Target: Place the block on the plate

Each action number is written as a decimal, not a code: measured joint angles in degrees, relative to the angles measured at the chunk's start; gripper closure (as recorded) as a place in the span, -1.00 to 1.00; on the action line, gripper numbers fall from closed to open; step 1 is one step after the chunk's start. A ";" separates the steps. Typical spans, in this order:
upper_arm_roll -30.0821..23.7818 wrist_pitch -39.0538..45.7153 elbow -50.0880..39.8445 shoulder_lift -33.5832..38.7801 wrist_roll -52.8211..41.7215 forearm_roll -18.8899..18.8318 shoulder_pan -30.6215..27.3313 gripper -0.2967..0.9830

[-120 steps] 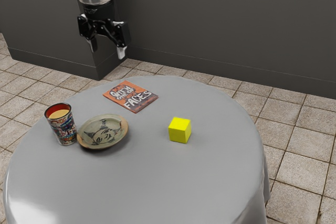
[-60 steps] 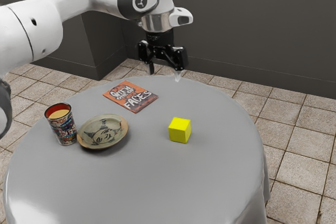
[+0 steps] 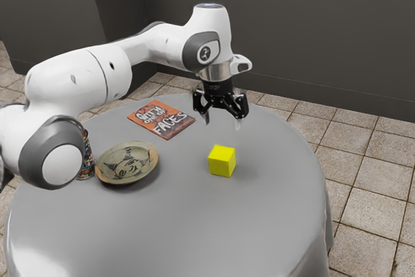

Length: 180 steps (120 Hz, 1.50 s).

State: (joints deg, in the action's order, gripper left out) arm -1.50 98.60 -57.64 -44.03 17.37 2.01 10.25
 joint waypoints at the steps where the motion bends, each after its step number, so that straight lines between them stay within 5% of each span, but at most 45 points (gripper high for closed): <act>1: -0.01 0.07 0.06 -0.19 0.04 0.02 -0.08 -0.54; 116: -0.51 6.93 0.06 -10.71 2.12 3.25 -2.82 -0.52; 180: -0.17 7.68 -0.17 -11.78 2.49 4.58 -2.87 -0.21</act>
State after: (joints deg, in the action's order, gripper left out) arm -1.67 106.29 -57.81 -55.82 19.87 6.60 7.37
